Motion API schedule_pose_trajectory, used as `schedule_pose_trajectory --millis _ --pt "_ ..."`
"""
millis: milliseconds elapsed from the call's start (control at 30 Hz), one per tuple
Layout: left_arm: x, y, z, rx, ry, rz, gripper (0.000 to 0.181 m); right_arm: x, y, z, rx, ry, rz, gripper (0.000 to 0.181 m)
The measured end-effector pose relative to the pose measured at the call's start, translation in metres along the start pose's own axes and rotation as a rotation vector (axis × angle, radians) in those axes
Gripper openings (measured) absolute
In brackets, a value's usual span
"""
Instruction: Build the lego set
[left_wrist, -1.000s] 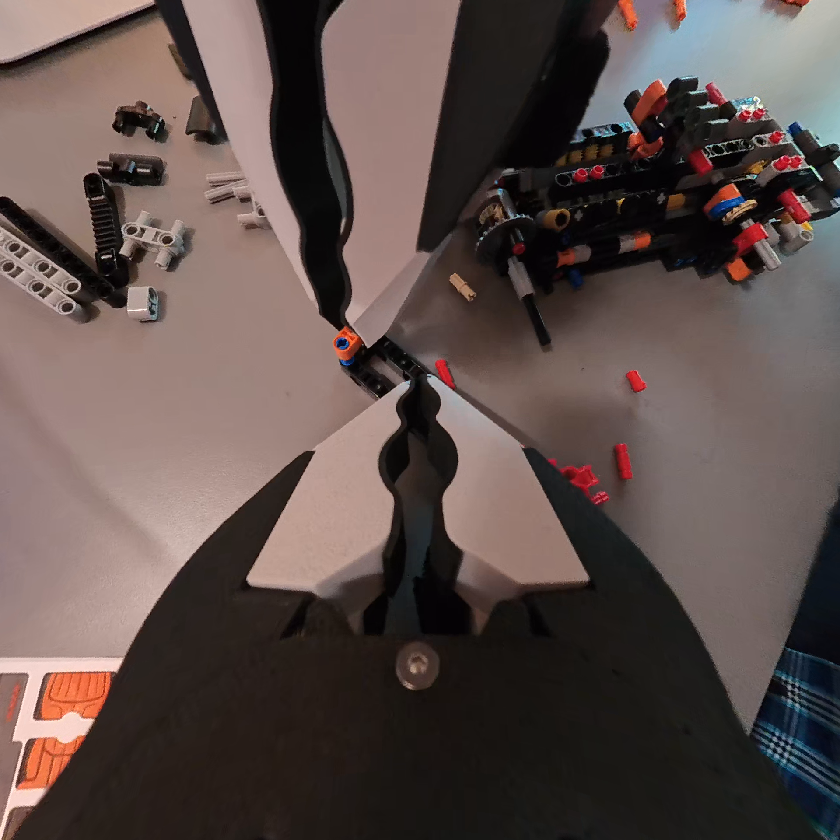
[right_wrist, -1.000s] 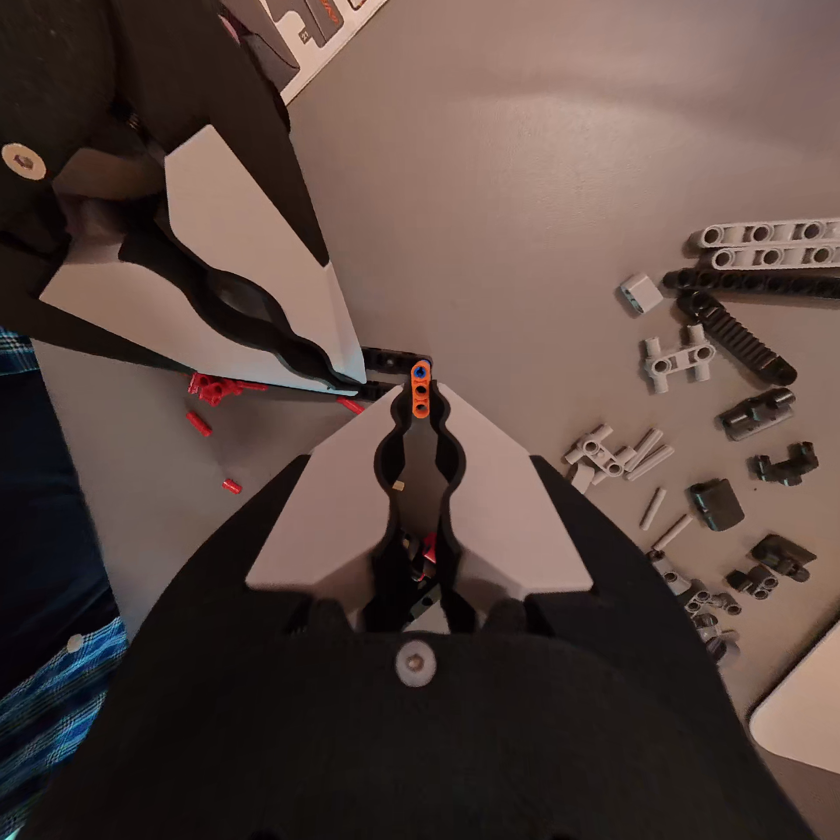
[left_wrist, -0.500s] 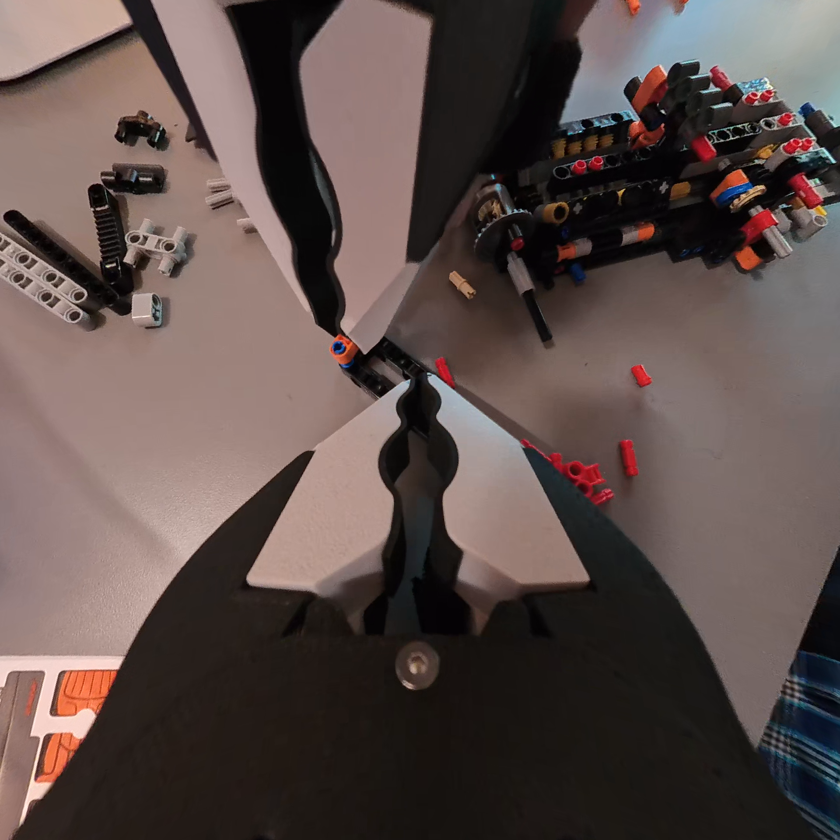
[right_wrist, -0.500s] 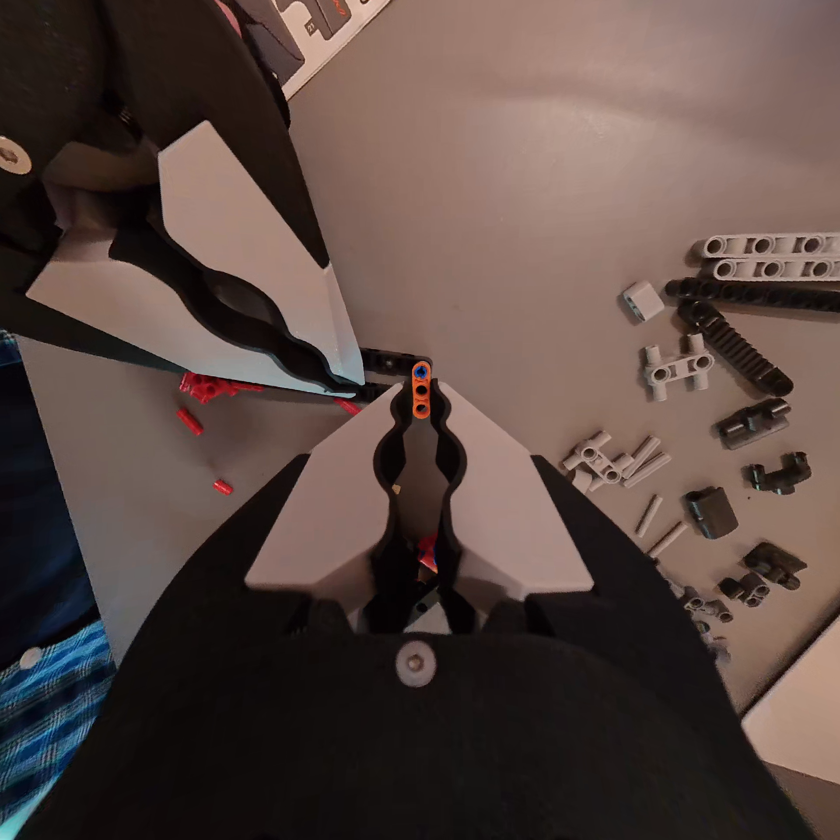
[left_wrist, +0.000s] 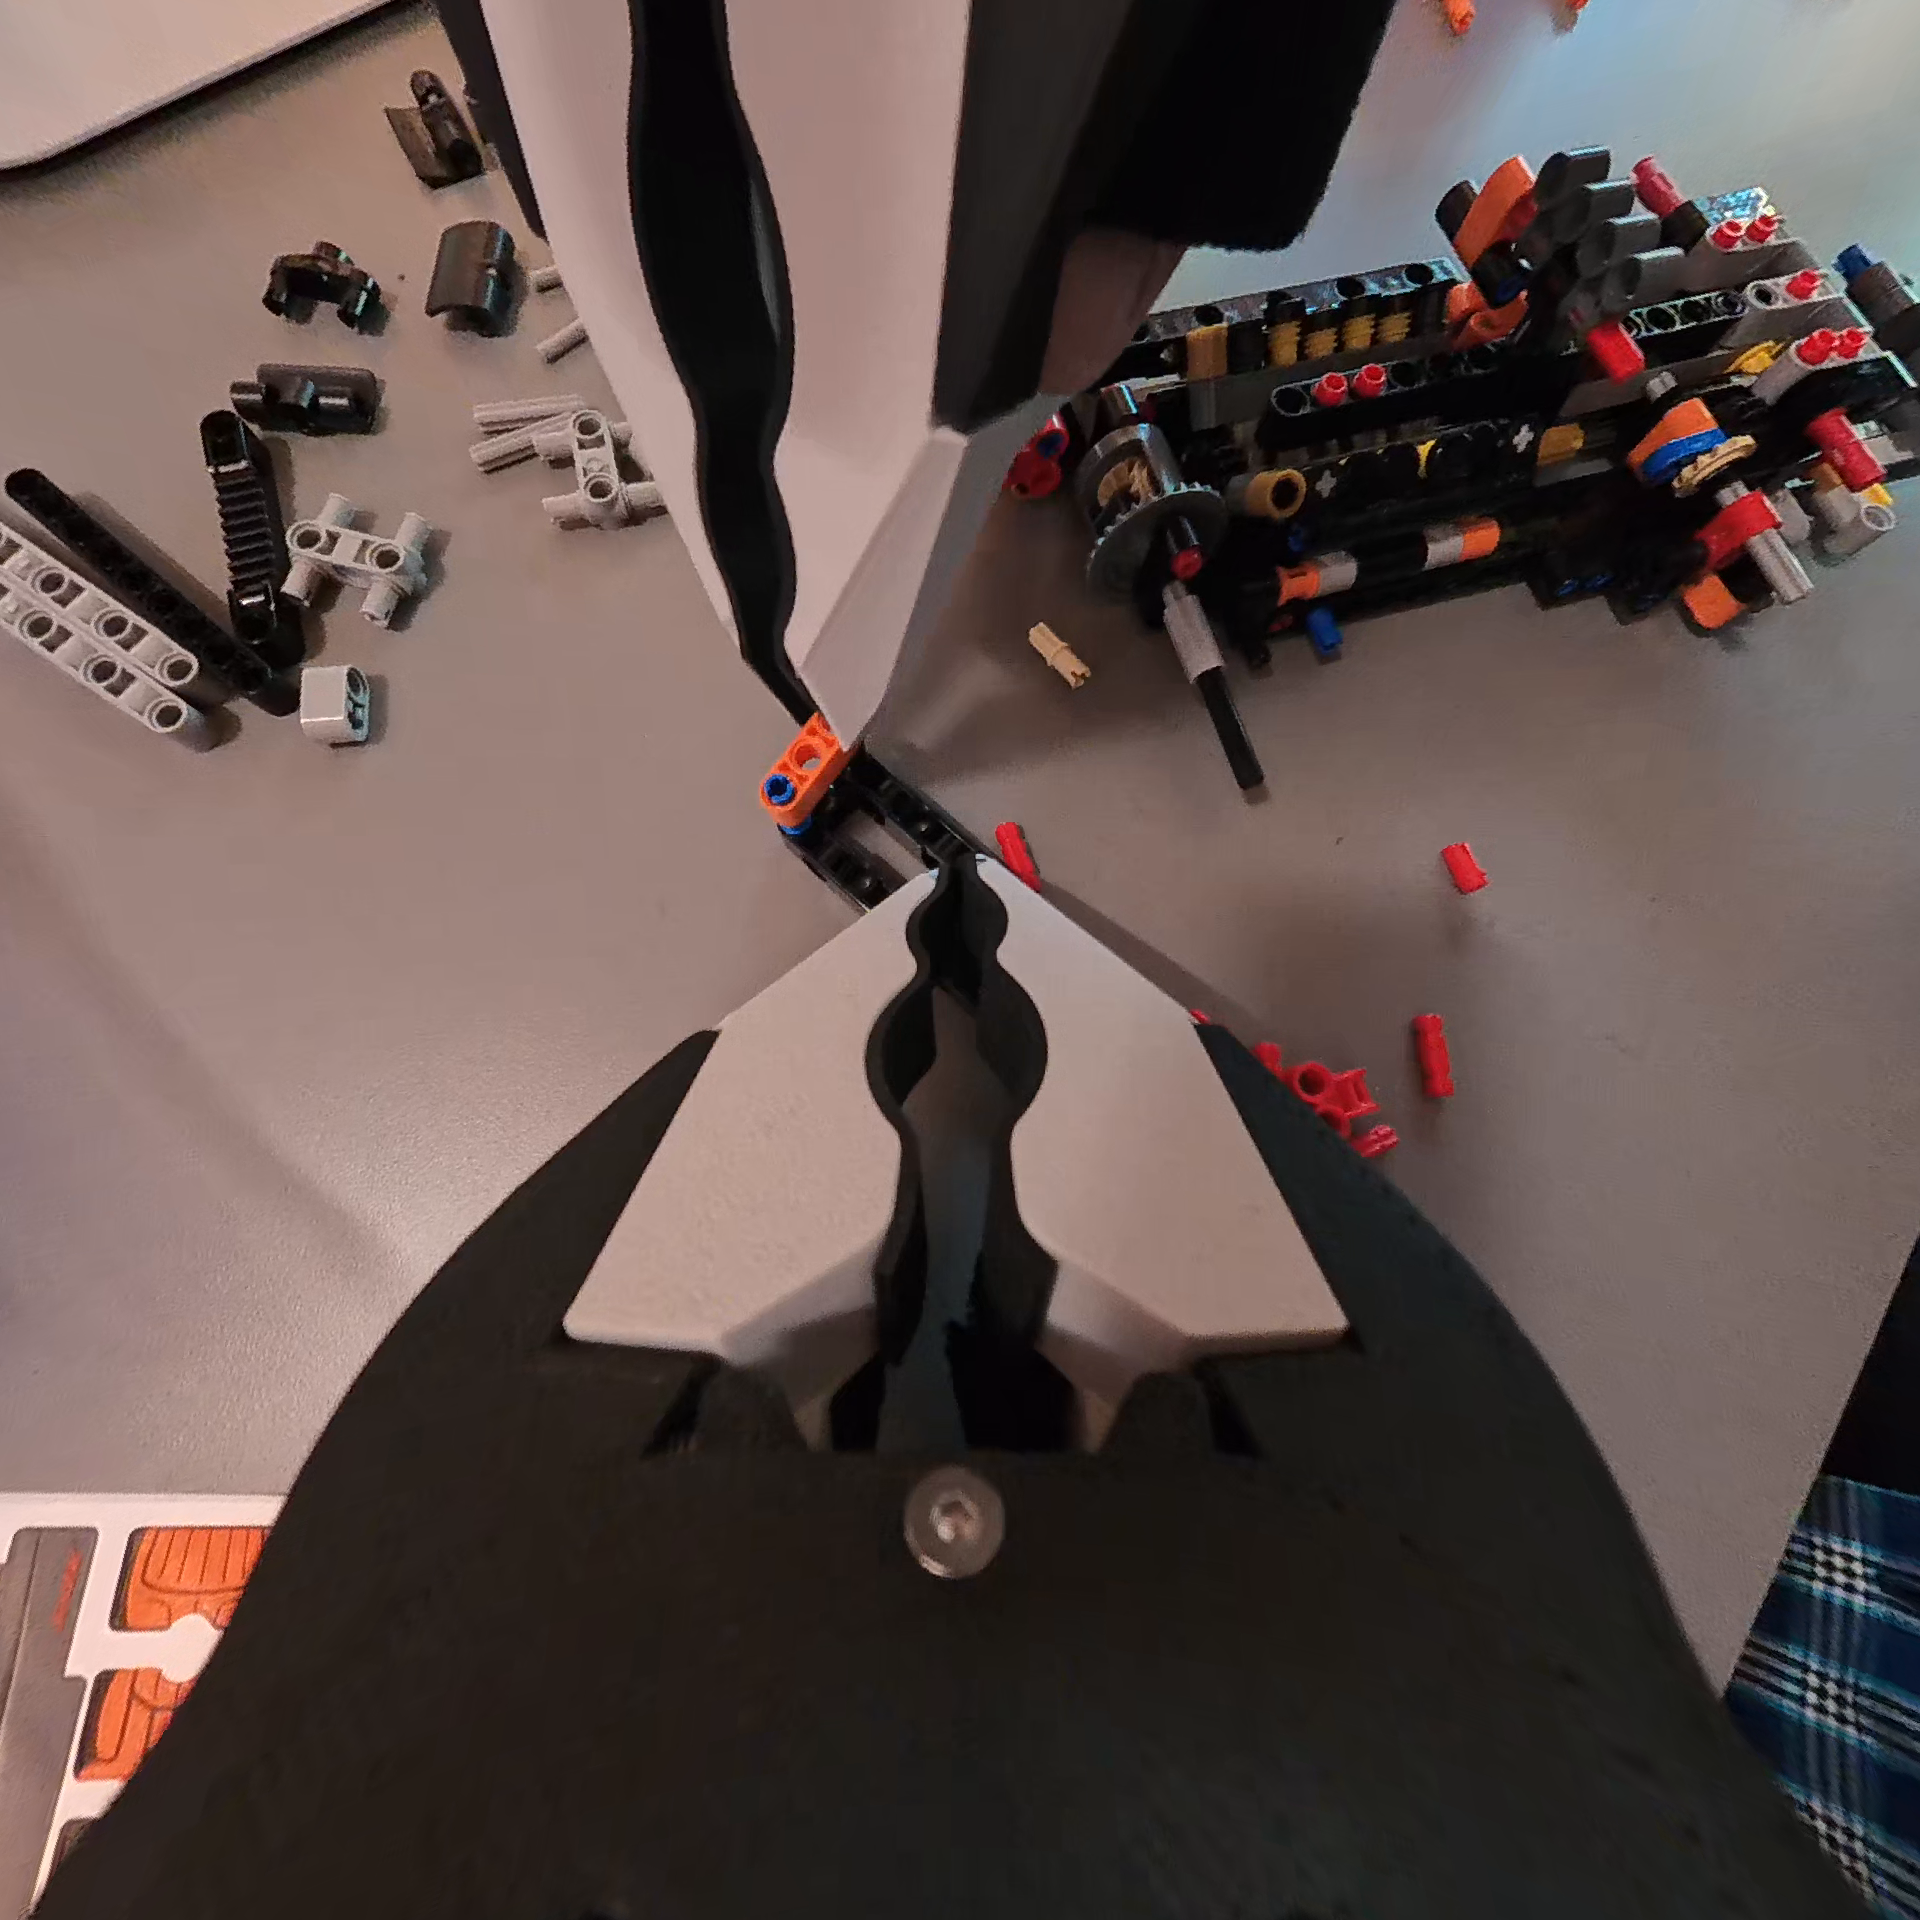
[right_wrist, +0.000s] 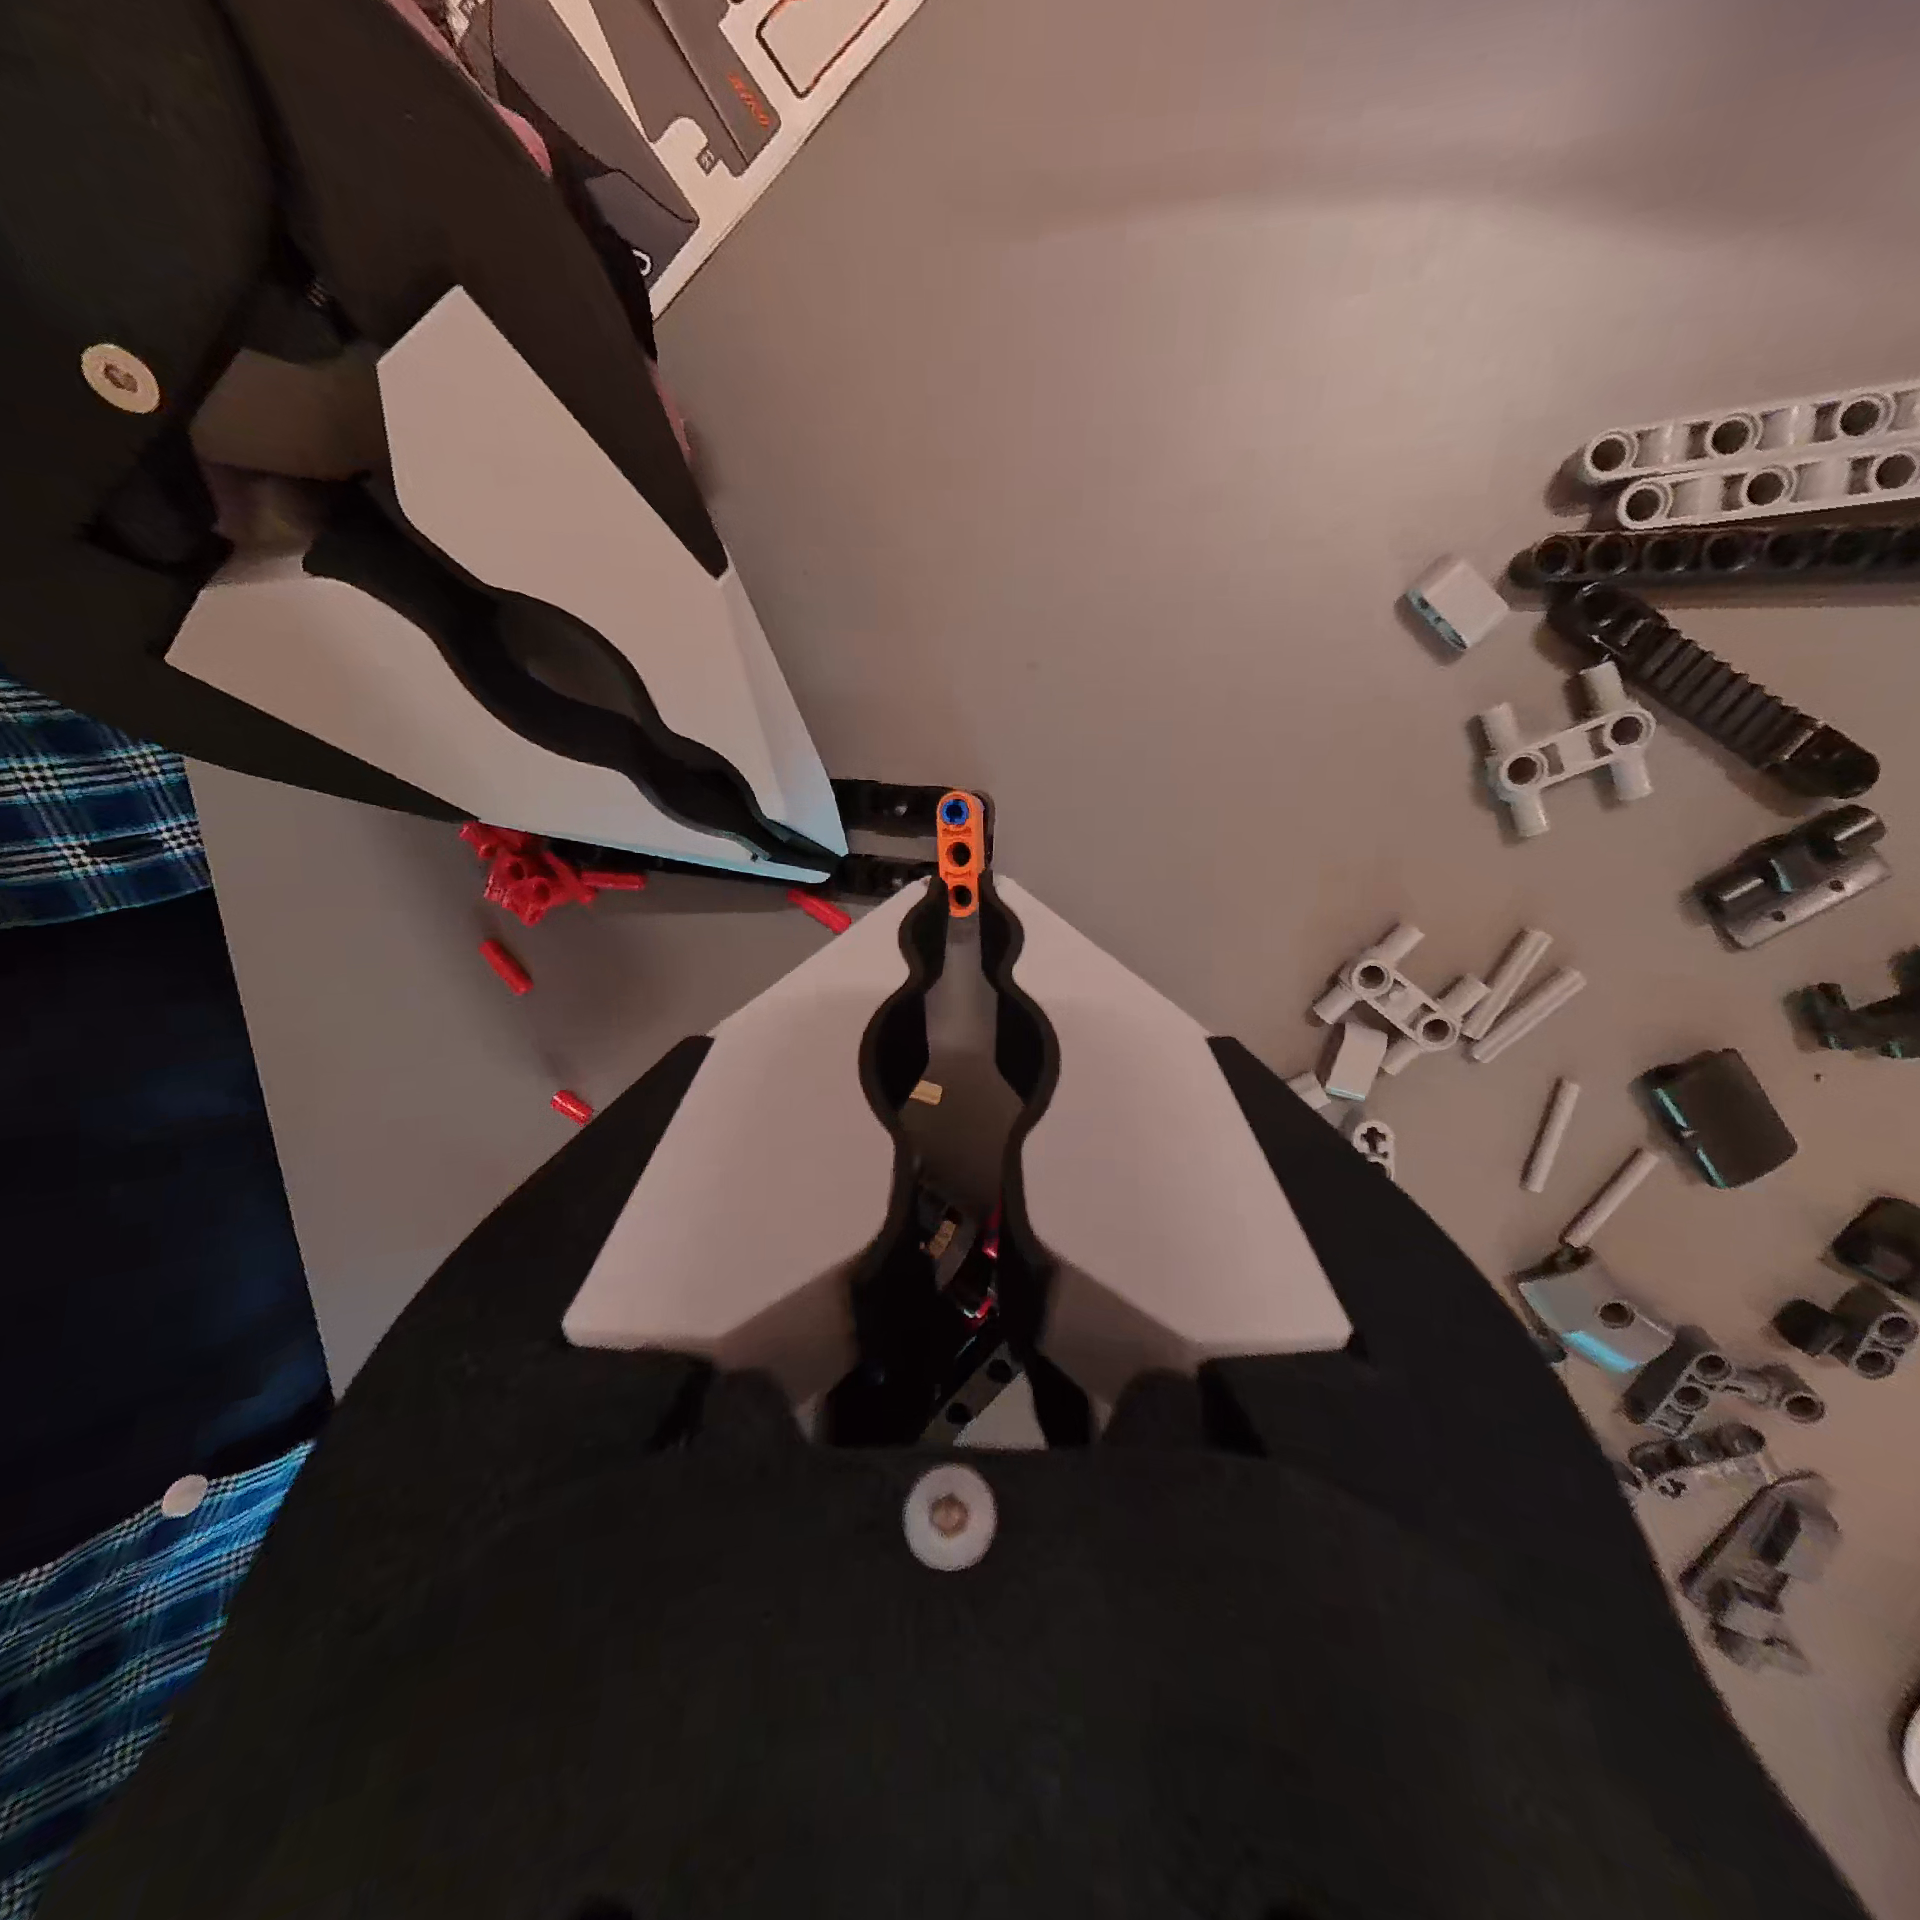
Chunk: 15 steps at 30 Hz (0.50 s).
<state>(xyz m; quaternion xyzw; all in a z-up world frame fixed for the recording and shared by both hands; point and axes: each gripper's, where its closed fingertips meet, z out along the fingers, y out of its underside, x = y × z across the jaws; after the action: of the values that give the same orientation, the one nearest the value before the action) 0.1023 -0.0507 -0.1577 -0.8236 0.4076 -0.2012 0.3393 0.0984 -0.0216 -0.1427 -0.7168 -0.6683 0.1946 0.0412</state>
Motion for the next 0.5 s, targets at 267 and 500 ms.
schedule_pose_trajectory --millis 267,500 --pt "0.0001 0.0001 0.0001 0.003 -0.016 0.013 0.000 -0.0021 0.0025 0.0009 0.015 -0.040 0.056 0.004" --pt "0.0002 0.0002 0.0003 0.005 -0.020 0.022 0.000 -0.0008 0.0083 0.0079 -0.071 0.048 0.000 0.005"
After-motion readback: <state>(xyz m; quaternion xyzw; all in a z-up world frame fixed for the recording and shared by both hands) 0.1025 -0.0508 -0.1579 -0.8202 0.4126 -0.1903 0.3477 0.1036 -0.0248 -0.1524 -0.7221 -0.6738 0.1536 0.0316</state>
